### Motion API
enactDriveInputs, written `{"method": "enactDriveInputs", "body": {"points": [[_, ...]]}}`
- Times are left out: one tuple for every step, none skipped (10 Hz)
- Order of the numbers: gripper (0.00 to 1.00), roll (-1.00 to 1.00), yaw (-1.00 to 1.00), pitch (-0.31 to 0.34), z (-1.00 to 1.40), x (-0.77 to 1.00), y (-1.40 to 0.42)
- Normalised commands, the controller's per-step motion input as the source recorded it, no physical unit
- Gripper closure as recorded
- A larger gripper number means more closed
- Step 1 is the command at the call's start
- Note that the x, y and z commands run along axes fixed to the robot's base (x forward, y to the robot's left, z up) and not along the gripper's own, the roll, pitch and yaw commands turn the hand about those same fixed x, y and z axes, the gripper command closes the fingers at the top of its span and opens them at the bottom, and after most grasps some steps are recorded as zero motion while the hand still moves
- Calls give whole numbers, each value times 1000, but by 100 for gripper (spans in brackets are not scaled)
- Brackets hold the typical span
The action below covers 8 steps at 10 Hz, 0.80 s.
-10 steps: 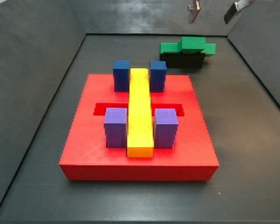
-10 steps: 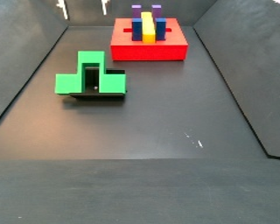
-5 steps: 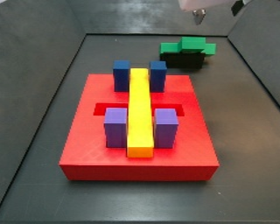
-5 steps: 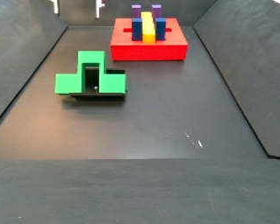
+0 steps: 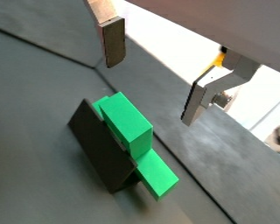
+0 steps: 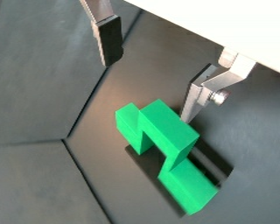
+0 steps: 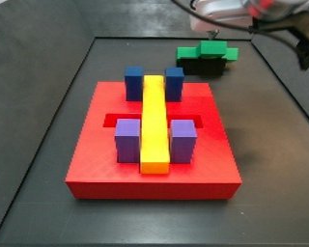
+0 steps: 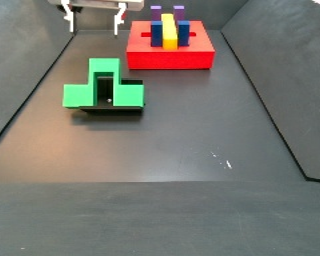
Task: Pick up the green object. Move up. Place the green object on the fixture. Regrasp the green object. Move to above the board. Insert the green object.
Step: Regrasp the green object.
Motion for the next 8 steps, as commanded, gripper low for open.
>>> {"method": "enactDriveInputs", "body": {"points": [[0, 311, -443, 609, -131, 217, 0], [0, 263, -371, 594, -86, 263, 0], [0, 49, 57, 237, -23, 83, 186], [0, 100, 60, 69, -106, 0, 226], [0, 9, 49, 43, -111, -34, 243], [0, 0, 60, 0, -169, -66, 197], [0, 0, 60, 0, -220, -74, 197], [0, 146, 63, 26, -334, -191, 231]]}}
